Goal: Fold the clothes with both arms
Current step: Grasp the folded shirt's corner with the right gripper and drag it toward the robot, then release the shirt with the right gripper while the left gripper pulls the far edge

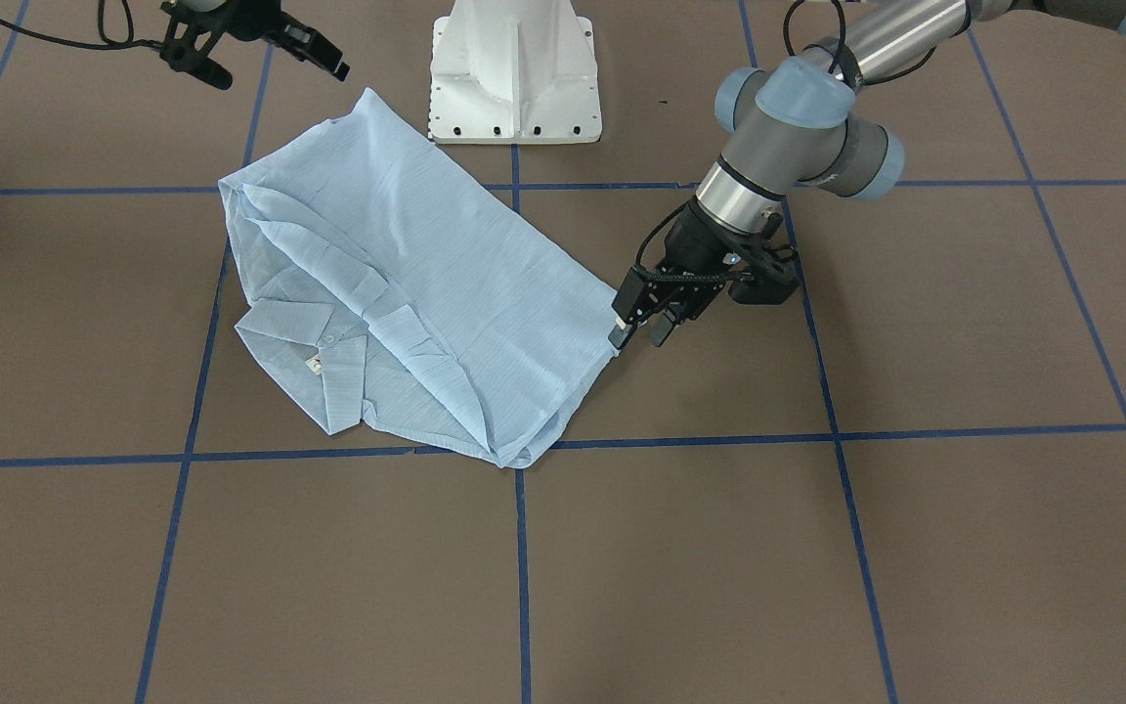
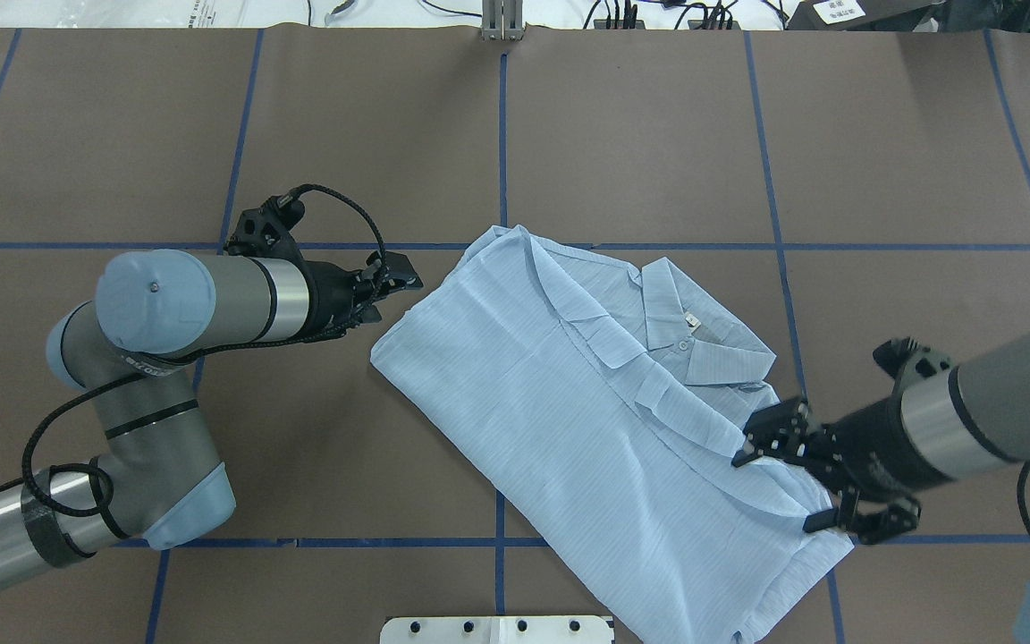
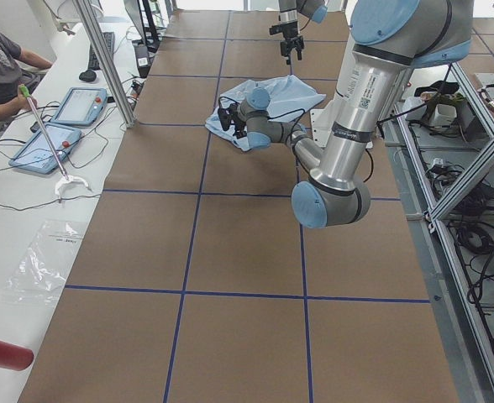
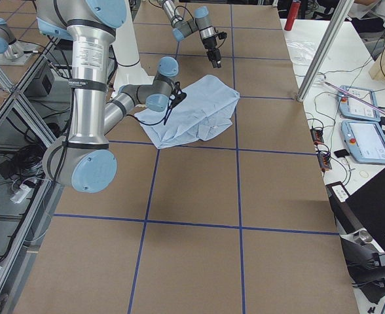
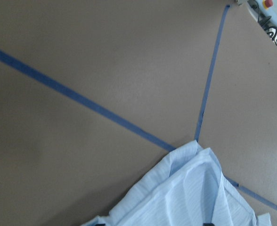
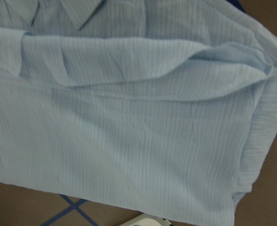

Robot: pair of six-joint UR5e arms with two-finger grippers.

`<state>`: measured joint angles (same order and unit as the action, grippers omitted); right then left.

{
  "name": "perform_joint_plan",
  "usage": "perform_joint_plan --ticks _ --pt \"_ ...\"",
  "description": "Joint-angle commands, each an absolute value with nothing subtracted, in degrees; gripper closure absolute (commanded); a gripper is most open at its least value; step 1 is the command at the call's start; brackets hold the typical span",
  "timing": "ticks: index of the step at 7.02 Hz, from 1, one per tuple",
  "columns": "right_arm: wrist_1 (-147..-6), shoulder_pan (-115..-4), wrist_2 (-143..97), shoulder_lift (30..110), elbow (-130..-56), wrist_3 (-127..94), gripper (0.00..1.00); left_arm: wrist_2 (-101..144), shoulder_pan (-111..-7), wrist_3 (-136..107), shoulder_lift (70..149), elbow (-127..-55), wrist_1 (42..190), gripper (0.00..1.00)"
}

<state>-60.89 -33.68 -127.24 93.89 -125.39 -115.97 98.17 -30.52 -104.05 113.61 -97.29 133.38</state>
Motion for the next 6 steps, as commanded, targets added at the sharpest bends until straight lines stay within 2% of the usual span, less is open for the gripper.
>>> perform_joint_plan --ticks 1,6 --pt "-60.82 -42.16 -127.44 90.27 -117.62 -105.08 0.0 98.0 -28.22 -106.51 113.81 -98.35 126.07 0.16" --pt "-60.91 -42.8 -127.27 89.91 -116.46 -104.59 0.0 96.68 -25.93 -106.52 114.79 -96.94 122.7 0.17"
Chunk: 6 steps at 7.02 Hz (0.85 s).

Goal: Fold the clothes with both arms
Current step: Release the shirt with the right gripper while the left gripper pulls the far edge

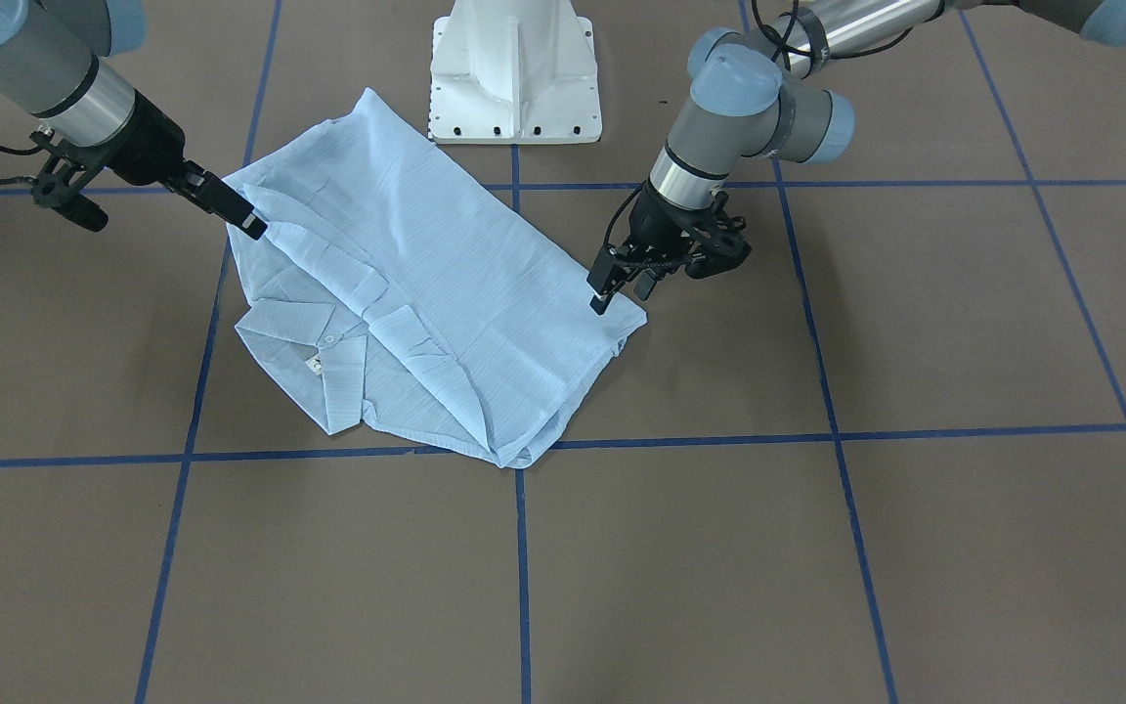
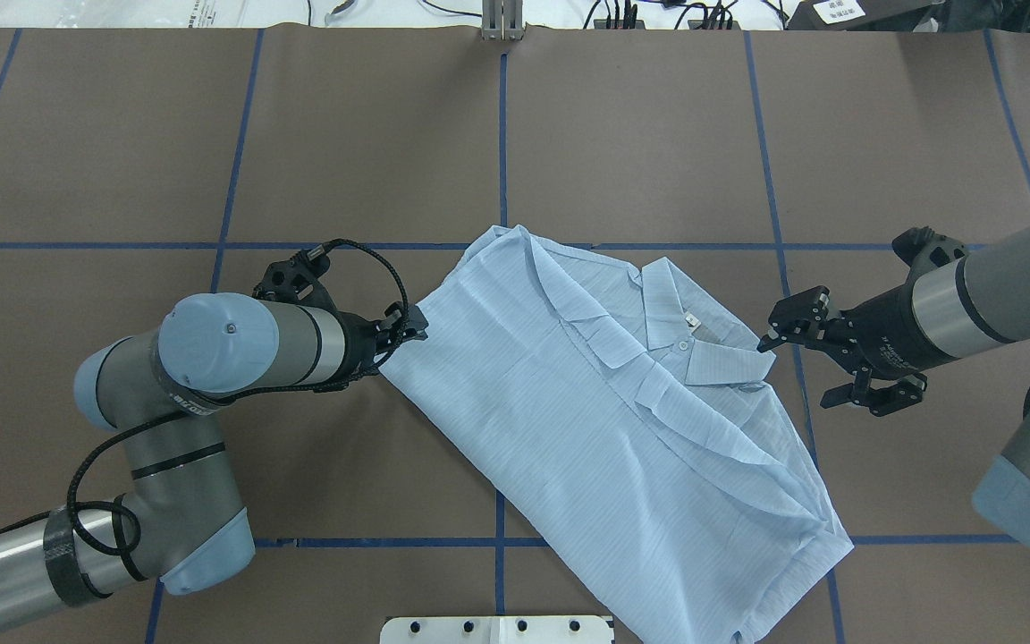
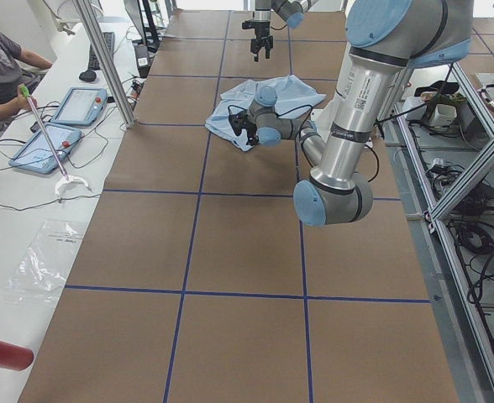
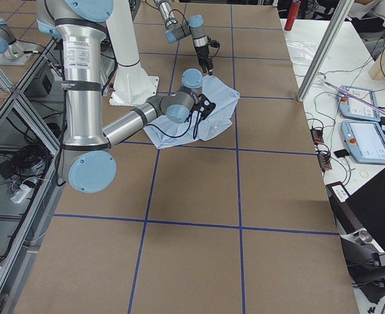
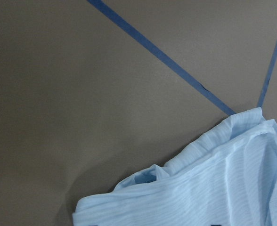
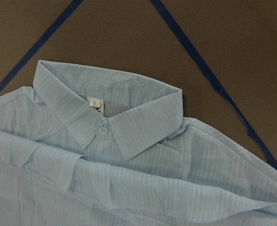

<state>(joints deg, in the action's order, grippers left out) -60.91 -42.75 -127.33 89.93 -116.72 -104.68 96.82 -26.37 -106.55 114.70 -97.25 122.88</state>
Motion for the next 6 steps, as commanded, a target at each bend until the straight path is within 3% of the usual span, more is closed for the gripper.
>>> perform_joint_plan --ticks 1,4,5,6 --pt "-60.91 -42.8 -127.27 89.83 -116.19 -104.59 0.0 95.81 -25.14 -106.44 114.7 -96.42 122.7 0.18" --pt "-60.82 -42.72 -127.27 89.82 -115.14 -104.59 0.0 95.36 -24.96 -106.26 115.05 -94.66 122.7 0.3" --pt "-60.82 -42.71 -127.27 89.13 -114.53 -104.59 0.0 94.93 -25.05 -106.26 115.05 -94.57 122.7 0.42" --pt "-60.82 -42.71 -127.27 88.6 -114.0 -104.59 0.0 93.62 -25.05 -106.35 115.14 -94.57 122.7 0.7"
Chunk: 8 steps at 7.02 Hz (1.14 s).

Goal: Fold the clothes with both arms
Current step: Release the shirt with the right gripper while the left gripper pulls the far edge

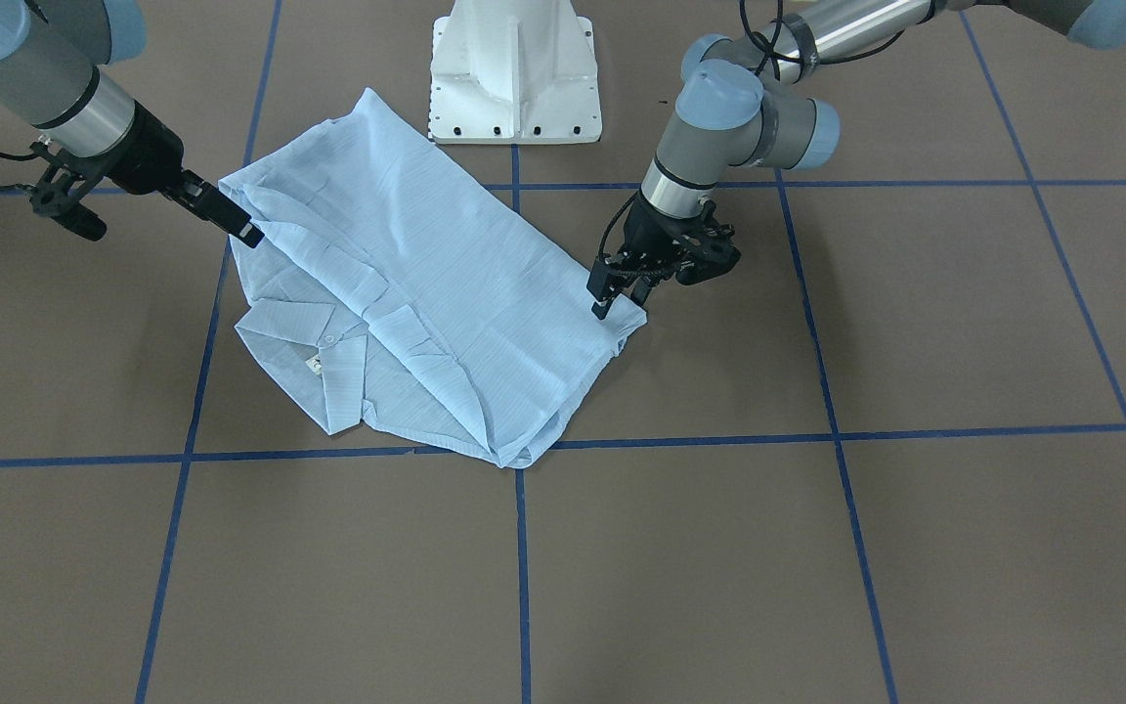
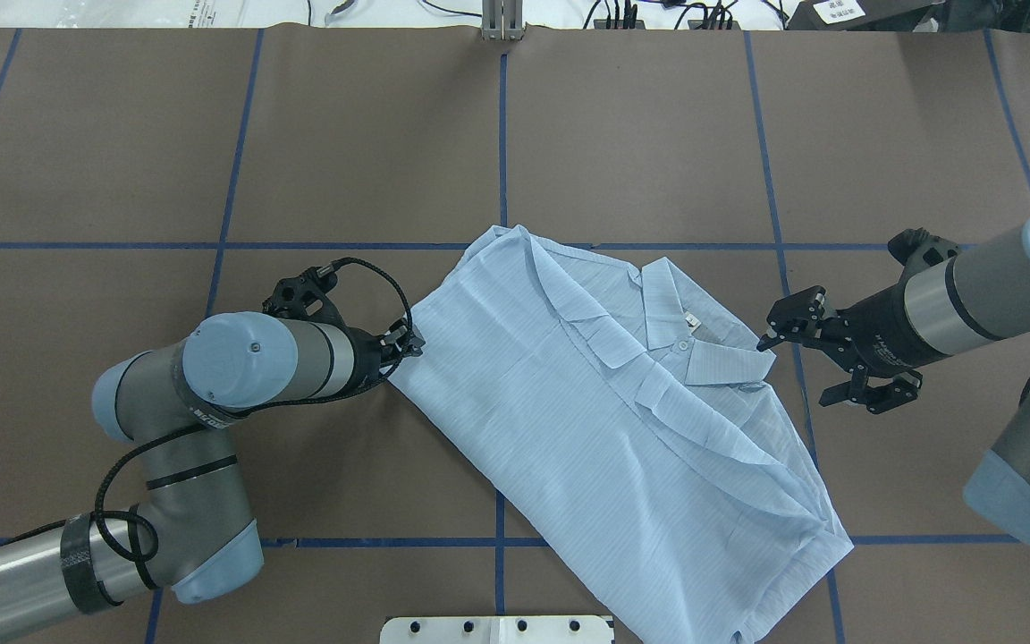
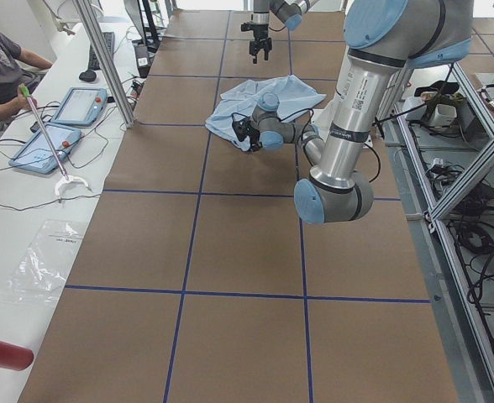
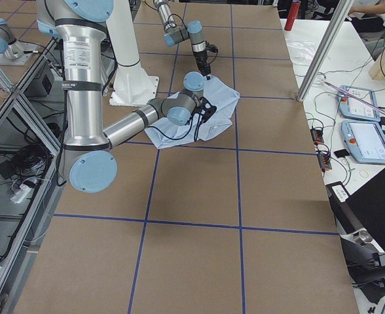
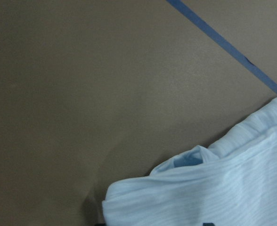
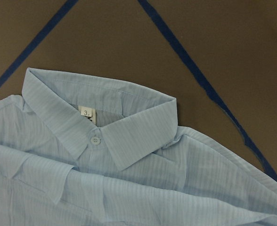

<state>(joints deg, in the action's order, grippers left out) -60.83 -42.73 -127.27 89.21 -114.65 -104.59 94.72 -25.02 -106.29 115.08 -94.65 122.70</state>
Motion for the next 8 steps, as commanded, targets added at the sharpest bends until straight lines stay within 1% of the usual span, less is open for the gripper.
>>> perform_joint_plan --ticks 1,2,4,5,6,7,8 --pt "-60.82 -42.71 -127.27 88.42 -113.91 -104.68 0.0 93.43 -25.31 -105.74 115.05 -94.48 122.7 1.0" --pt "-60.82 -42.71 -127.27 88.42 -113.91 -104.68 0.0 93.34 -25.83 -104.51 115.14 -93.79 122.78 1.0" --pt "-60.82 -42.71 -127.27 88.42 -113.82 -104.68 0.0 93.51 -32.83 -93.48 116.18 -92.39 123.31 1.0" --pt "-60.82 -42.71 -127.27 88.42 -113.82 -104.76 0.0 93.6 -37.83 -88.82 121.15 -85.76 123.57 1.0" --pt "-60.82 -42.71 -127.35 88.42 -113.91 -104.85 0.0 93.6 -41.19 -85.81 127.81 -75.25 126.45 1.0" --pt "-60.73 -42.71 -127.35 88.33 -114.17 -105.11 0.0 93.78 -43.4 -85.09 133.8 -63.14 135.44 1.0" --pt "-60.73 -42.71 -127.35 87.2 -113.82 -105.12 0.0 93.69 -45.07 -82.73 137.51 -56.14 139.09 1.0"
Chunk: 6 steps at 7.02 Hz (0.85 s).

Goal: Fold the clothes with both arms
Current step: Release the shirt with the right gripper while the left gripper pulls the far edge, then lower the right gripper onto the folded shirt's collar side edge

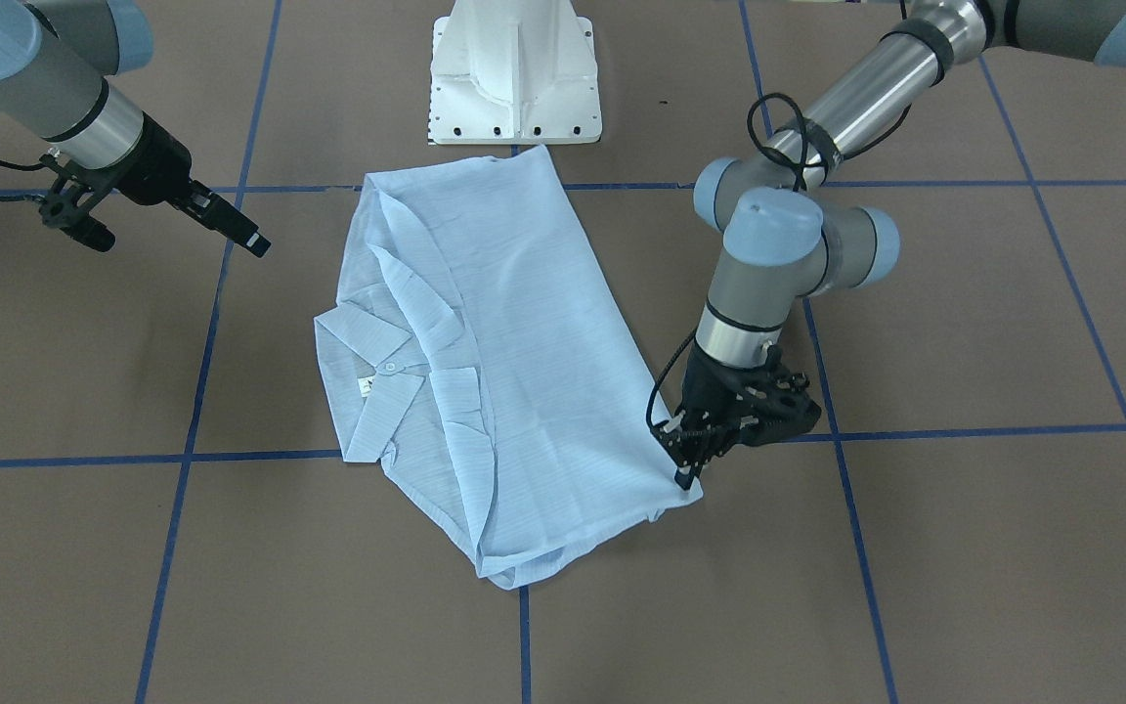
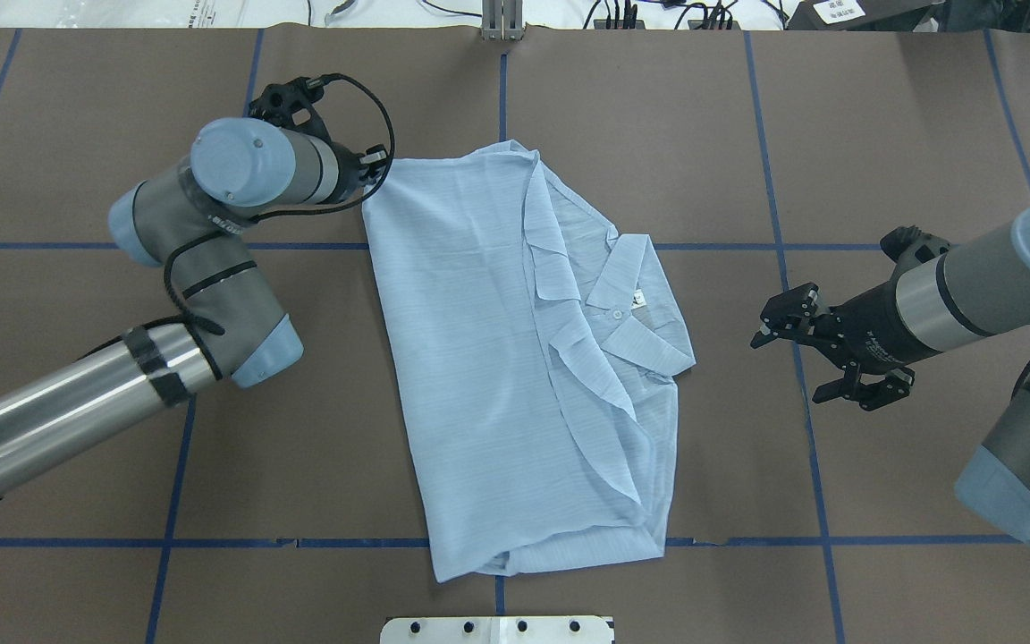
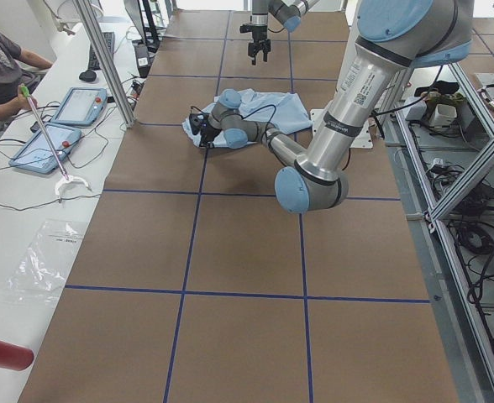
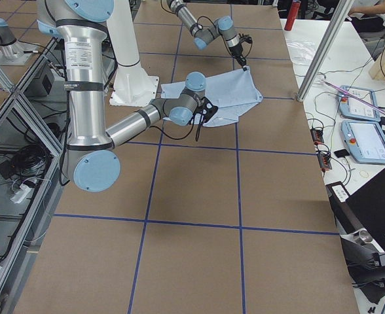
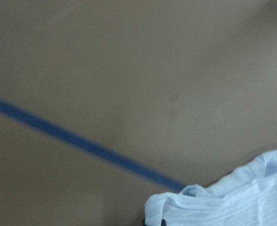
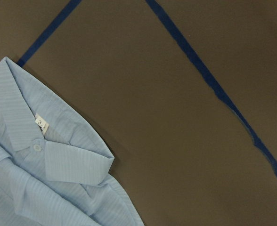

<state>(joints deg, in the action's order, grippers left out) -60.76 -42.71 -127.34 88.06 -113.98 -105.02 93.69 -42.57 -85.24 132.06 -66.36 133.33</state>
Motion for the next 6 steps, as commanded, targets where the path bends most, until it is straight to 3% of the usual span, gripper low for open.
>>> perform_joint_plan --ticks 1,2,3,4,6 --pt "-60.82 -42.28 -127.18 84.66 -112.77 -105.03 0.0 93.87 -45.35 -81.75 138.33 -55.64 139.13 0.88" --pt "-60.91 -40.1 -125.35 80.38 -111.02 -105.12 0.0 94.13 -45.35 -81.83 138.51 -56.16 139.22 0.01" --pt "-61.17 -36.6 -120.63 75.29 -108.4 -105.03 0.0 94.3 -45.26 -81.91 135.47 -62.34 139.13 0.0" --pt "-61.61 -31.43 -110.67 72.28 -108.2 -104.77 0.0 97.09 -45.09 -81.83 127.61 -73.28 138.7 0.0" --pt "-67.62 -22.36 -94.79 69.9 -108.54 -102.33 0.0 103.79 -45.53 -81.39 119.3 -83.46 138.6 0.0"
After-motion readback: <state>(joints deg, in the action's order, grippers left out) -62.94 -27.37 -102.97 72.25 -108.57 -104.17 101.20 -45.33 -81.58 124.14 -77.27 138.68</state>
